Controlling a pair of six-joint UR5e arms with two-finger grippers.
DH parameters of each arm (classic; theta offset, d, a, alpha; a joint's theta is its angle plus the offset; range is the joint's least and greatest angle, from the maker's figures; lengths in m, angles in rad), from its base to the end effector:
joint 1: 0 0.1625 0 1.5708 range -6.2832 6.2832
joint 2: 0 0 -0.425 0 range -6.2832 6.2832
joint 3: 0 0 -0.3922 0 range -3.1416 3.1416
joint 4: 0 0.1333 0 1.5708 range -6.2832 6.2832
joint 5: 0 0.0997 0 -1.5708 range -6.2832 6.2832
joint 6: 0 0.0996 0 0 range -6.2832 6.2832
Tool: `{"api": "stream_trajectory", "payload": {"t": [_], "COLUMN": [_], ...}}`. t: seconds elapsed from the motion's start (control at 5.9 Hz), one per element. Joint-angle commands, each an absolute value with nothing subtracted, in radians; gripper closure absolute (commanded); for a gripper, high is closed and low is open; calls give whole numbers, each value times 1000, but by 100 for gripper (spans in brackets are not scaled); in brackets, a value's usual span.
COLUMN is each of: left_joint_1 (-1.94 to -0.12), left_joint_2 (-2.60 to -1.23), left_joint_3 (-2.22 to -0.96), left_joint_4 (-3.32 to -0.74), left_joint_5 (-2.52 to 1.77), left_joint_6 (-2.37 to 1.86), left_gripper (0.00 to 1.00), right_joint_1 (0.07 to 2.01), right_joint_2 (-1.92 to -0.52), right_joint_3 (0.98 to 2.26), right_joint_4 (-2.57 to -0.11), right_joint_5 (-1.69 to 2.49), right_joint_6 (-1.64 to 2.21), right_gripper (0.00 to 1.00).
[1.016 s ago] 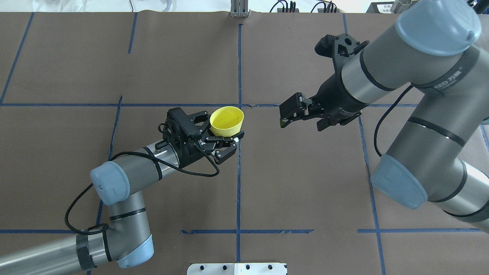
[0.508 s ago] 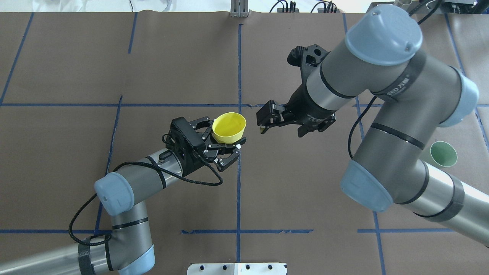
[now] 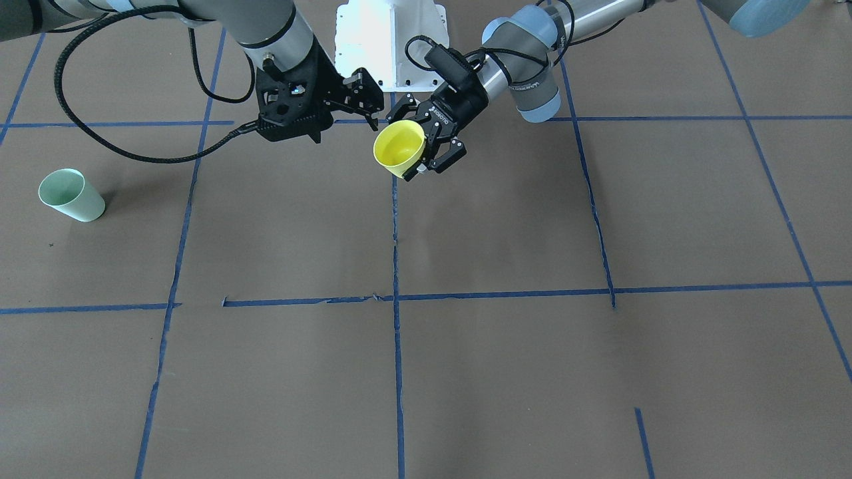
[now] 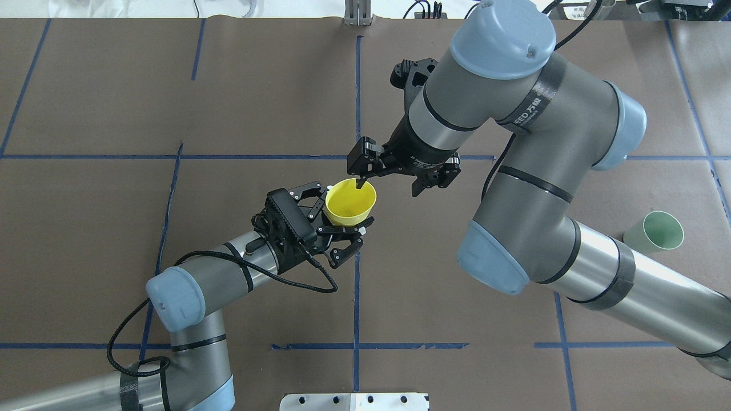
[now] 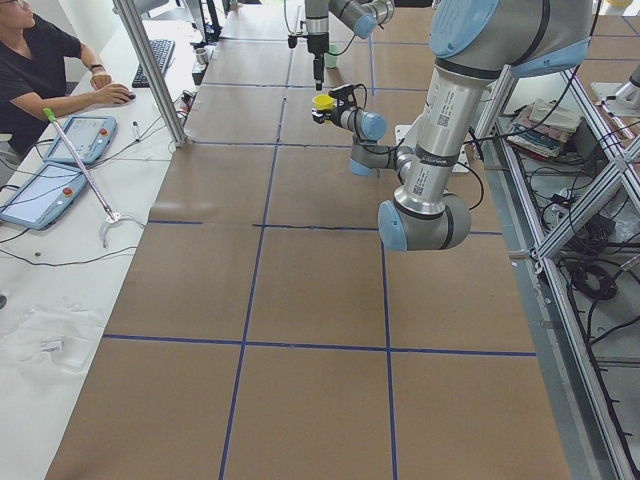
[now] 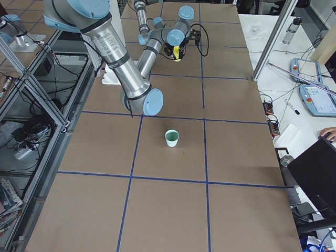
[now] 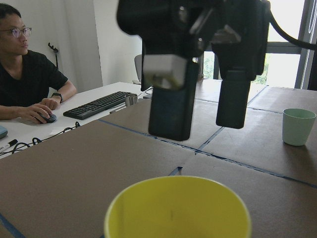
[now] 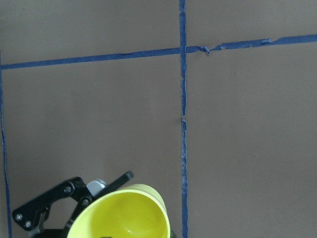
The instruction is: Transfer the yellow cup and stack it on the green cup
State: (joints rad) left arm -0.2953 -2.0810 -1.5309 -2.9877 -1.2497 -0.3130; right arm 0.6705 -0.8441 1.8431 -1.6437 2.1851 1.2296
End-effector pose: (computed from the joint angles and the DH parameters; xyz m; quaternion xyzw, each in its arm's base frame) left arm 0.5414 -0.3369 0.2315 0.6271 0.5044 0.1534 0.5734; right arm -0.4383 -0.4445 0.1195 -0.0303 -0.5035 0.0066 0.8634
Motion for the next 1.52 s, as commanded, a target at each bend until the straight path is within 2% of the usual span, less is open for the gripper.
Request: {"api": "stream_trajectory", "payload": {"t": [0.0,0.51,0.85,1.36], "left_joint_1": [-284,-284,-284,-284], "left_joint_2": [-2085,-2097,-2097,-2097], "left_joint_3": [-1532,-1531,-1529,-1528], "left_joint_4": [-2987,-2987,-2985,-2985], "left_joint_5": [-1249,-1249,-1249,-1249], "left_joint_6": [-311,-311,-311,-311], "left_gripper": [57,57,57,57], "right_joint_1": [669,647,646,680], "right_joint_2": [-807,-784,-785,-802], "right_joint_3": [1803,1759,1764,1798], "right_joint_4": [-1699,-1701,-1701,-1701], "right_joint_5": [2186,2183,2186,2195], "right_joint_6": [1232,1232,1224,1206], "right_gripper": [8,12,20,20]}}
